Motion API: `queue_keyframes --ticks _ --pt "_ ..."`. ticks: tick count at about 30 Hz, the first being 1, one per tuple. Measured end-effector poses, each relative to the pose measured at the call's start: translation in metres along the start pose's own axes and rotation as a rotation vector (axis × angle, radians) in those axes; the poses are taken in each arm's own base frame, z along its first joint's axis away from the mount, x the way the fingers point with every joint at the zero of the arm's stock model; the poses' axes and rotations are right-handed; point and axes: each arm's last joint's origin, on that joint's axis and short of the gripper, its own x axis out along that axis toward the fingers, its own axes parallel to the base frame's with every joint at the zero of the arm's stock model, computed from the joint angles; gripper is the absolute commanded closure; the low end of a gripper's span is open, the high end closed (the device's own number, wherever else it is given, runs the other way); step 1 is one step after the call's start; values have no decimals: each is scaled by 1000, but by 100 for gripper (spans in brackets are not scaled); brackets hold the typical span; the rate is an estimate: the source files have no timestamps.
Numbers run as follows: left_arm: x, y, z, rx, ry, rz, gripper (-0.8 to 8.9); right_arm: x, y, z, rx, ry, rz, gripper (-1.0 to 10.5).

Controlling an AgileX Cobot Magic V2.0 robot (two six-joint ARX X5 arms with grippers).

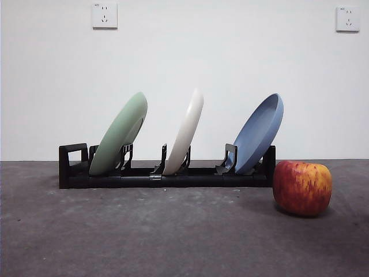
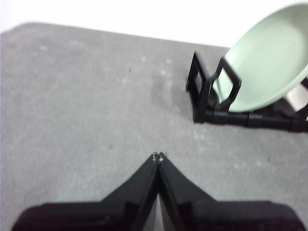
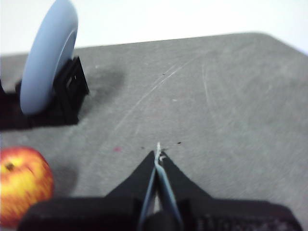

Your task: Take the green plate from the plate rack,put the plate on the table,take the apple from the table,put the apple in the plate

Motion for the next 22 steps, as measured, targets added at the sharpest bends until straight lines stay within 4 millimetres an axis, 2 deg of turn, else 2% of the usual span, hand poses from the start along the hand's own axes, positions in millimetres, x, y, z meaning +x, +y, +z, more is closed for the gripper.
queue_keyframes --ticks 7,11,17,22 --pt "-1 -2 2 -86 3 -49 818 0 0 0 210 0 7 963" --pt "-6 -7 18 -127 8 -173 819 -4 2 11 250 -18 30 963" --pt "-18 -16 62 -132 -9 -255 819 -20 9 62 251 -107 122 963" --pt "-20 -24 102 -129 6 -312 819 -27 14 107 250 -69 150 963"
